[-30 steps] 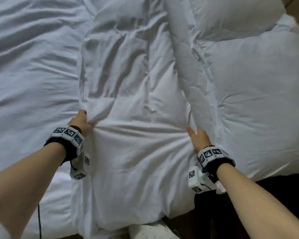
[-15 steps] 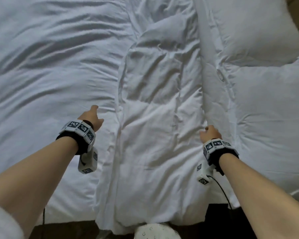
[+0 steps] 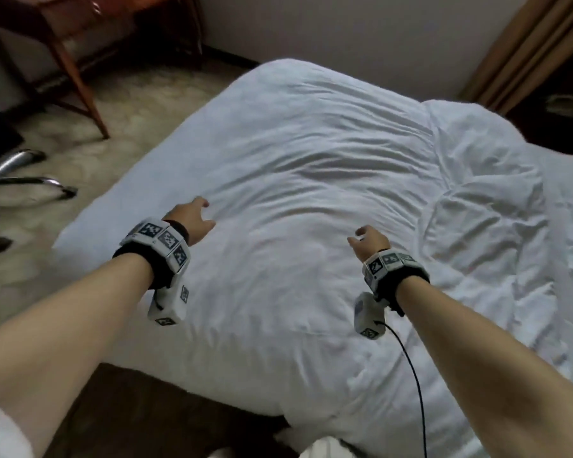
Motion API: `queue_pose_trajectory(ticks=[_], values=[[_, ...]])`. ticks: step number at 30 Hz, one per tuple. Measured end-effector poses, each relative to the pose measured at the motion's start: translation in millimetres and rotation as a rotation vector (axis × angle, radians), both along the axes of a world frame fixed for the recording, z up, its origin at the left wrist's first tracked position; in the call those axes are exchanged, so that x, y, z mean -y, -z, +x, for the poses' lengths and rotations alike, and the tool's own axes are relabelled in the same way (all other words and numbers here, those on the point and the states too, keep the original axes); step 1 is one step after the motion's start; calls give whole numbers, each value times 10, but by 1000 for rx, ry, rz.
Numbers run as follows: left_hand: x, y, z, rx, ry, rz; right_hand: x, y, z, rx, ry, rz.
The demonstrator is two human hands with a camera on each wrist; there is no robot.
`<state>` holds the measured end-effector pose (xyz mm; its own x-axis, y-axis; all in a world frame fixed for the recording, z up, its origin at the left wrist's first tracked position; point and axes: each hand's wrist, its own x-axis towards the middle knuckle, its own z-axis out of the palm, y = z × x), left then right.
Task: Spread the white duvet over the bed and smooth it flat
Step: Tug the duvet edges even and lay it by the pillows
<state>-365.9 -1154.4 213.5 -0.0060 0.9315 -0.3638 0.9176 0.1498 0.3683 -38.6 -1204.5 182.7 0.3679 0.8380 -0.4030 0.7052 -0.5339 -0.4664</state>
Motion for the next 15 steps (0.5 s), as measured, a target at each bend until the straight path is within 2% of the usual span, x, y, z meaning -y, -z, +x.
queue_pose_trajectory(ticks=[2, 5, 8, 12, 15], values=[[19, -125, -843, -18, -109, 32, -230, -98, -902, -33, -109, 18], [-28, -168, -1787, 41, -254, 70, -606, -241, -2011, -55, -265, 57], [-97, -41, -2520, 123, -363, 80, -972, -283, -2904, -47, -381, 80], [-346, 43, -3309, 139, -428, 68, -1441, -214, -3735, -37, -450, 70], [-870, -32, -4044, 159, -497, 114, -1997, -151, -4400, -25, -491, 69]])
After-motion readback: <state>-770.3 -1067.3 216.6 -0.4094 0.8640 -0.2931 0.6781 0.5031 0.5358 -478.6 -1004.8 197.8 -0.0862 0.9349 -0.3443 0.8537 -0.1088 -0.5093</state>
